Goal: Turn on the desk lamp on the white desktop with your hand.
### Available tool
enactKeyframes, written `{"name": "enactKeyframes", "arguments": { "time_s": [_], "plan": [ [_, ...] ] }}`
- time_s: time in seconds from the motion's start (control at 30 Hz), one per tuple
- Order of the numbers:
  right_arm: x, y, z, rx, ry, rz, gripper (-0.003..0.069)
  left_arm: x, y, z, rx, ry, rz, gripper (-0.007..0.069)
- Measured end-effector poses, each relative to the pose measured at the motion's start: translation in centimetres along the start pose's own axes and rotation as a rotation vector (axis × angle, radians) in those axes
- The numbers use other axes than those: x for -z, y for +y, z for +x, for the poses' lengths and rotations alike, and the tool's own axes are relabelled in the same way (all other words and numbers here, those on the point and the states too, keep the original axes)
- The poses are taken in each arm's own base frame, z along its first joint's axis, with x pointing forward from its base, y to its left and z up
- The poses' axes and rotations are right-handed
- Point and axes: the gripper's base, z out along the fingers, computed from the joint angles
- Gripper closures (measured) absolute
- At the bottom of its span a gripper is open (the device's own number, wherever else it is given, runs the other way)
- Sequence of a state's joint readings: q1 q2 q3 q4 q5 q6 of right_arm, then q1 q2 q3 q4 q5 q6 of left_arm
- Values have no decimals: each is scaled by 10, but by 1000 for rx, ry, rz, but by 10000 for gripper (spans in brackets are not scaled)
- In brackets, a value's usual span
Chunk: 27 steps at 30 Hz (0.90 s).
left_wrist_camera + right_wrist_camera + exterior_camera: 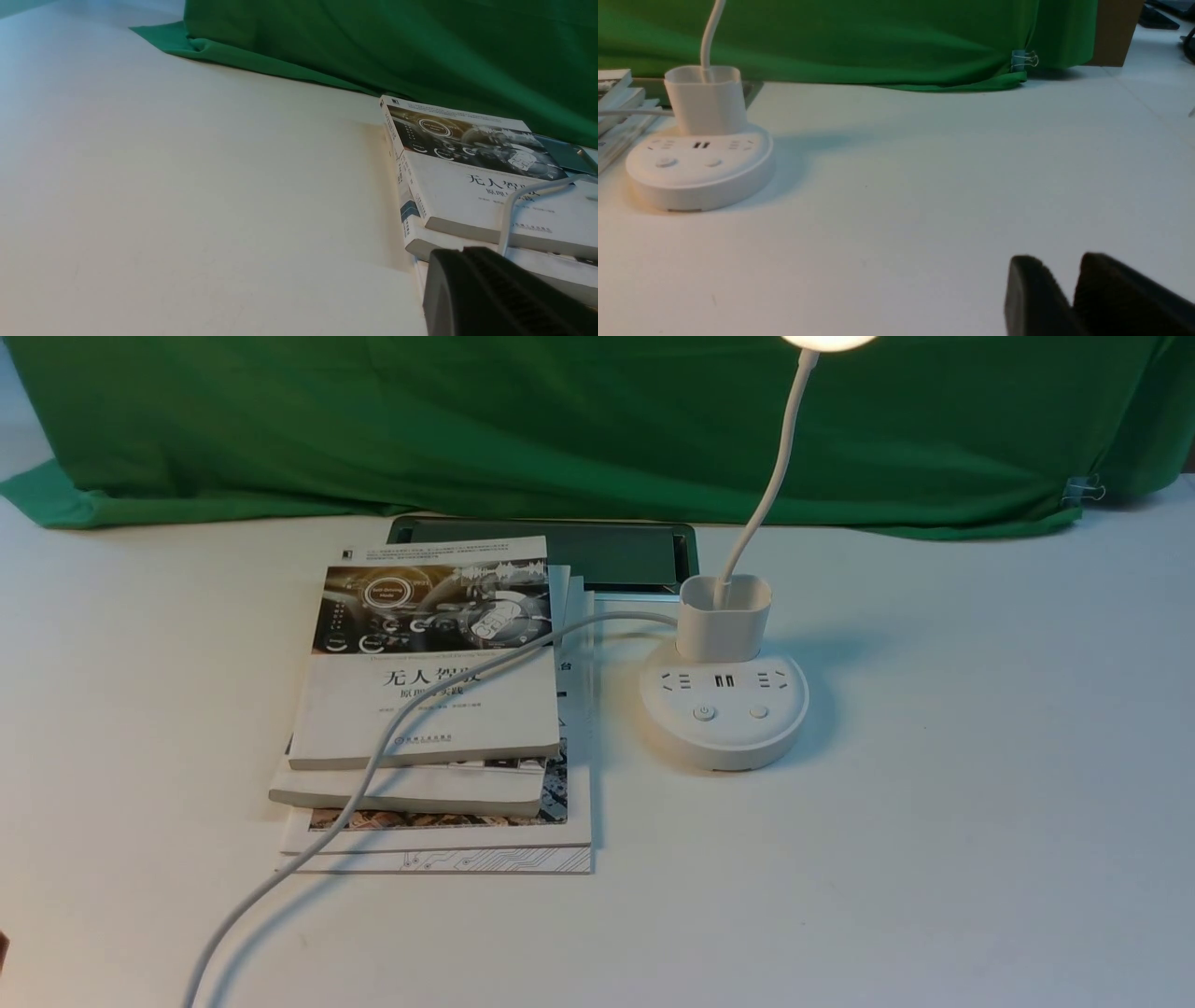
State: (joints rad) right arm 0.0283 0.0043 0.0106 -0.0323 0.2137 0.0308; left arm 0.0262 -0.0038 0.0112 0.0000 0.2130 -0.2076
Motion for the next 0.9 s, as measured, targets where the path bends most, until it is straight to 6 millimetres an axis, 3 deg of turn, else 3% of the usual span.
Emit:
{"name": "enactKeyframes", "arguments": {
  "time_s": [0.9],
  "plan": [
    [0,0,0,-1,0,0,422,0,0,0,5,0,1,603]
  ]
}}
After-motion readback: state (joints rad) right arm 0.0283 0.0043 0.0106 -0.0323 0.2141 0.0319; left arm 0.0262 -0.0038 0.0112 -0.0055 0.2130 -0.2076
